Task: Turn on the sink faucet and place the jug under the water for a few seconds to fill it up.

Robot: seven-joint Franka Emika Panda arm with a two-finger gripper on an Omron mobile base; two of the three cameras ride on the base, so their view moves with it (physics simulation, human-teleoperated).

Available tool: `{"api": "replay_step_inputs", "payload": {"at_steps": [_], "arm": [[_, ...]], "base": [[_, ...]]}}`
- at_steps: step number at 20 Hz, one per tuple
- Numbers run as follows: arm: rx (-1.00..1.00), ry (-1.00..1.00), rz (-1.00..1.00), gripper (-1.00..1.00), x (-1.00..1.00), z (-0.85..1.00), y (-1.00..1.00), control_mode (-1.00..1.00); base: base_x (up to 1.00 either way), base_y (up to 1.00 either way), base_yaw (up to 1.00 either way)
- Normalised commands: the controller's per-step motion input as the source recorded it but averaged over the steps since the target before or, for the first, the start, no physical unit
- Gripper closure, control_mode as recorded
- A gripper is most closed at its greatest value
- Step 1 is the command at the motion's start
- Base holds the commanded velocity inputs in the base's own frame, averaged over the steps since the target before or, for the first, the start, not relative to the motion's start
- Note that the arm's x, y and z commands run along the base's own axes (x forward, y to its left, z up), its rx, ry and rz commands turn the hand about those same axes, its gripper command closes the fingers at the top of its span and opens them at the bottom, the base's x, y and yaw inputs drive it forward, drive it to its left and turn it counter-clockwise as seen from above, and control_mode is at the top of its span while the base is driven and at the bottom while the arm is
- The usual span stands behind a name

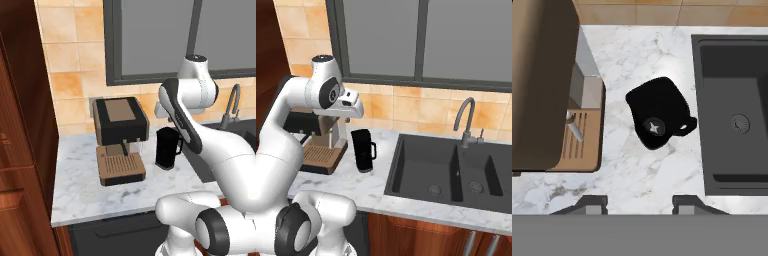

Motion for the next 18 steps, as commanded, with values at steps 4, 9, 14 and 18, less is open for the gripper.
{"api": "replay_step_inputs", "payload": {"at_steps": [4, 9, 14, 18], "arm": [[0.00, 0.00, 0.00, -1.00, 0.00, 0.00, 0.00, 1.00], [0.00, 0.00, 0.00, -1.00, 0.00, 0.00, 0.00, 1.00], [0.00, 0.00, 0.00, -1.00, 0.00, 0.00, 0.00, 1.00], [0.00, 0.00, 0.00, -1.00, 0.00, 0.00, 0.00, 1.00]], "base": [[0.00, -0.11, 0.00], [0.00, -0.64, 0.00], [0.00, -0.73, 0.00], [0.00, -0.75, 0.00]]}}
